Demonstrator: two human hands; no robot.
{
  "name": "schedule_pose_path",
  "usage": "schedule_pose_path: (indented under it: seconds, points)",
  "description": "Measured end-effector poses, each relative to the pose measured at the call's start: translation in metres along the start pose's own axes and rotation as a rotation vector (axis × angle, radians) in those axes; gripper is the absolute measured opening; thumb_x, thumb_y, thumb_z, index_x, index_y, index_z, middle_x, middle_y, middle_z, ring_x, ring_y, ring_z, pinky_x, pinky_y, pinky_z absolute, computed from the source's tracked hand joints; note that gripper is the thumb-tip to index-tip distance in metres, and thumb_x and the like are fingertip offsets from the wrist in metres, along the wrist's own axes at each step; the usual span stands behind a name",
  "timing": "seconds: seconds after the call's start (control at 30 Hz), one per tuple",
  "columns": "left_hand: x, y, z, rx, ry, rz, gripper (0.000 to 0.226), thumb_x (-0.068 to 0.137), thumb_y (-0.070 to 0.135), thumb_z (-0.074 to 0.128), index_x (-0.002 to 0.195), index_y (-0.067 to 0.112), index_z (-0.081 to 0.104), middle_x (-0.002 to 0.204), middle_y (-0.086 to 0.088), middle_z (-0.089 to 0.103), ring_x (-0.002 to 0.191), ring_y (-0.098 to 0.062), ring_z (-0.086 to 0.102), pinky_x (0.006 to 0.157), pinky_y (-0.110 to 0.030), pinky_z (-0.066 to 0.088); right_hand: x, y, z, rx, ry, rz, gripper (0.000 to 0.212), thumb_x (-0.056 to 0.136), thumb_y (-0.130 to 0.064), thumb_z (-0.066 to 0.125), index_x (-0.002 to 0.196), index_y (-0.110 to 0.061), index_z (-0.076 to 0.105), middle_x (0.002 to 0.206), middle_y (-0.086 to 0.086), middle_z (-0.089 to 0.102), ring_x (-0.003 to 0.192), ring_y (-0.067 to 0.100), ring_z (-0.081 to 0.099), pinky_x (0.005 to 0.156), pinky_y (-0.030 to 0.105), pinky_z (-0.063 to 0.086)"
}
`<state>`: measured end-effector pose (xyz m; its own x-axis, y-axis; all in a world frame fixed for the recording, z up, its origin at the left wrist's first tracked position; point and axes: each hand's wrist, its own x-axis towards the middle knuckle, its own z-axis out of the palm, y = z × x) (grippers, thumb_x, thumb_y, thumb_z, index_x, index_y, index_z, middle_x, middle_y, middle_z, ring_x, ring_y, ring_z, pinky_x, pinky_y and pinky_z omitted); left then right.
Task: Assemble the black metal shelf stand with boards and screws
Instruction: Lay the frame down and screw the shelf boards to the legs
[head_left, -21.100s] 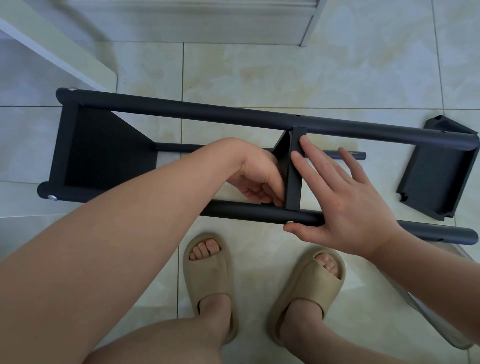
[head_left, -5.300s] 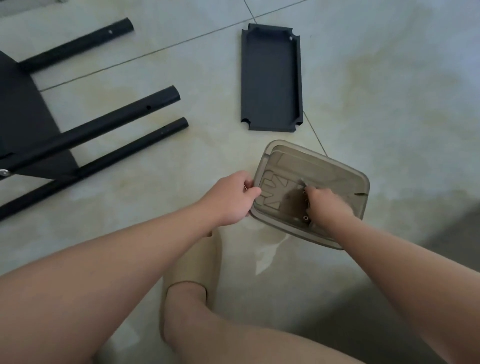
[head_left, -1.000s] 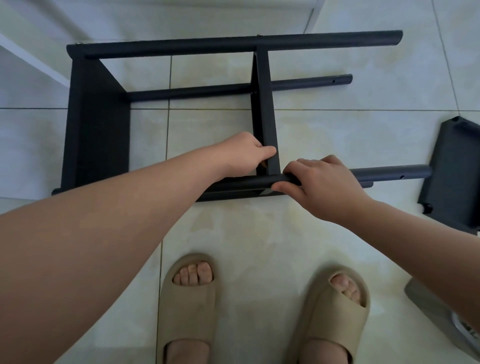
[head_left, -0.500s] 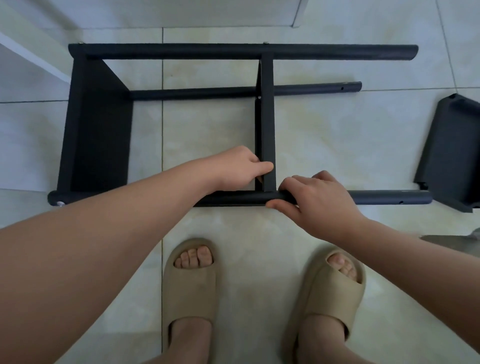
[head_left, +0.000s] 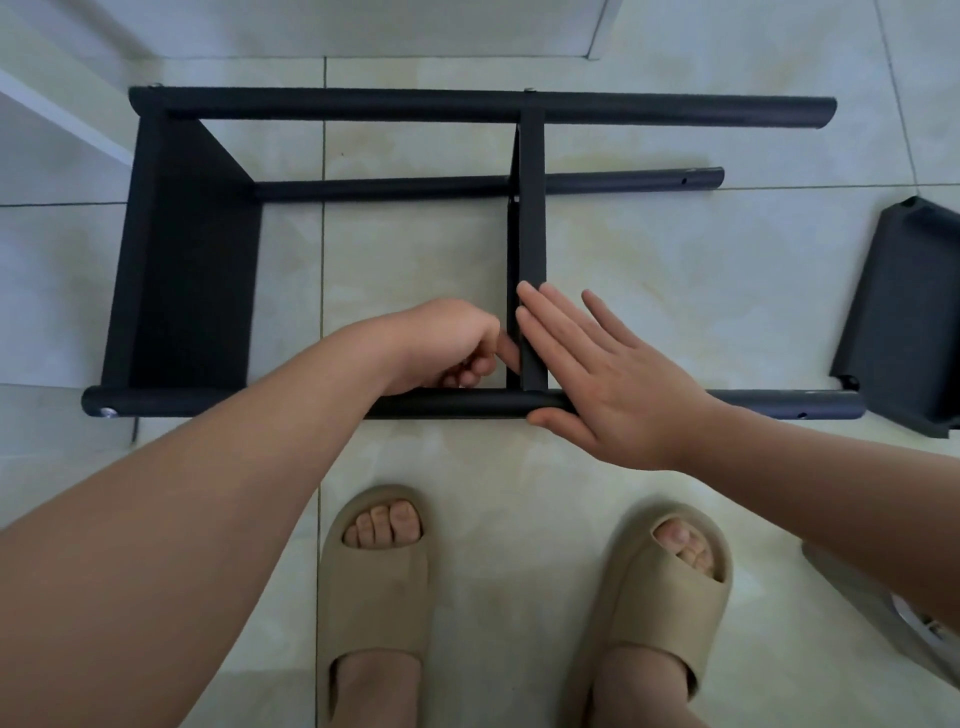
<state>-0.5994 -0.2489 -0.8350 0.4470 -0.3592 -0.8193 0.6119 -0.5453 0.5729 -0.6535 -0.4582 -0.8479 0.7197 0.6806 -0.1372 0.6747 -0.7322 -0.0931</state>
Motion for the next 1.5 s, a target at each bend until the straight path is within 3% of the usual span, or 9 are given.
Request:
schedule_pose_path:
  seconds: [0.1, 0.23, 0.33, 0.67, 0.83, 0.97, 1.07, 1.27, 1.5]
  points:
    - [0.005, -0.004, -0.011, -0.044, 0.015, -0.028, 0.041, 0.088, -0.005, 0.036, 0.103, 0.008, 0.071, 0.077, -0.004, 0.061, 0.066, -0.014, 0.059, 0.055, -0.020, 0.045, 0.000, 0.001, 0.002, 0.026, 0.002, -0.006, 0.081, 0.104, -0.058, 0.024, 0.157, 0.003, 0.018, 0.168, 0.017, 0.007, 0.156, 0.031, 0.006, 0.125, 0.052, 0.016]
    - [0.011, -0.007, -0.022, -0.081, -0.009, -0.015, 0.044, 0.094, -0.016, 0.034, 0.113, 0.006, 0.066, 0.099, -0.009, 0.069, 0.086, -0.016, 0.071, 0.065, -0.020, 0.056, 0.000, 0.003, 0.005, 0.079, 0.026, -0.016, 0.081, 0.104, -0.058, 0.027, 0.158, 0.002, 0.017, 0.168, 0.015, 0.007, 0.156, 0.029, 0.005, 0.125, 0.051, 0.017]
    - [0.016, -0.013, -0.026, -0.111, -0.073, -0.004, 0.044, 0.094, -0.019, 0.039, 0.115, 0.009, 0.065, 0.103, -0.006, 0.071, 0.088, -0.011, 0.075, 0.071, -0.019, 0.058, 0.000, 0.003, 0.009, 0.106, 0.048, -0.016, 0.081, 0.104, -0.058, 0.029, 0.158, 0.001, 0.017, 0.168, 0.014, 0.007, 0.156, 0.027, 0.004, 0.125, 0.051, 0.017]
    - [0.033, -0.027, -0.033, -0.273, -0.201, 0.008, 0.023, 0.099, -0.005, 0.050, 0.111, 0.008, 0.065, 0.102, -0.011, 0.077, 0.098, -0.021, 0.074, 0.078, -0.027, 0.061, 0.001, 0.004, 0.011, 0.207, 0.066, 0.055, 0.093, 0.099, -0.065, 0.040, 0.158, 0.003, 0.015, 0.168, 0.018, 0.005, 0.156, 0.031, 0.006, 0.123, 0.057, 0.018]
    - [0.039, -0.027, -0.032, -0.240, -0.232, 0.002, 0.013, 0.099, 0.006, 0.057, 0.111, 0.007, 0.062, 0.100, -0.011, 0.077, 0.095, -0.022, 0.075, 0.072, -0.024, 0.060, 0.002, 0.007, 0.009, 0.137, 0.094, 0.039, 0.093, 0.099, -0.067, 0.036, 0.156, 0.005, 0.022, 0.166, 0.021, 0.011, 0.155, 0.032, 0.012, 0.123, 0.057, 0.019]
    - [0.044, -0.023, -0.029, -0.134, -0.146, 0.020, 0.013, 0.093, 0.018, 0.068, 0.103, 0.009, 0.071, 0.087, -0.004, 0.077, 0.079, -0.012, 0.074, 0.068, -0.018, 0.058, 0.004, 0.008, 0.010, 0.108, 0.138, 0.021, 0.094, 0.099, -0.067, 0.038, 0.153, 0.009, 0.028, 0.164, 0.025, 0.018, 0.153, 0.034, 0.023, 0.122, 0.057, 0.022]
    - [0.047, -0.018, -0.021, -0.079, -0.116, 0.040, 0.005, 0.087, 0.011, 0.073, 0.090, 0.012, 0.077, 0.076, -0.001, 0.071, 0.066, -0.006, 0.065, 0.062, -0.016, 0.052, 0.006, 0.008, 0.011, 0.083, 0.153, 0.012, 0.094, 0.099, -0.067, 0.039, 0.151, 0.010, 0.030, 0.162, 0.027, 0.020, 0.151, 0.036, 0.026, 0.122, 0.057, 0.023]
    - [0.049, -0.013, -0.010, -0.046, -0.196, 0.036, 0.016, 0.087, -0.006, 0.064, 0.089, 0.006, 0.074, 0.080, -0.008, 0.074, 0.073, -0.016, 0.070, 0.069, -0.024, 0.057, 0.006, 0.007, 0.012, 0.094, 0.158, 0.021, 0.094, 0.098, -0.067, 0.039, 0.153, 0.009, 0.027, 0.164, 0.025, 0.017, 0.154, 0.037, 0.014, 0.124, 0.056, 0.018]
    - [0.050, -0.017, -0.003, -0.145, -0.226, -0.010, 0.018, 0.089, -0.007, 0.059, 0.083, 0.004, 0.073, 0.076, -0.010, 0.071, 0.068, -0.017, 0.067, 0.066, -0.022, 0.056, 0.007, 0.008, 0.012, 0.163, 0.111, 0.018, 0.095, 0.099, -0.066, 0.039, 0.155, 0.008, 0.019, 0.166, 0.024, 0.009, 0.155, 0.035, 0.009, 0.124, 0.054, 0.019]
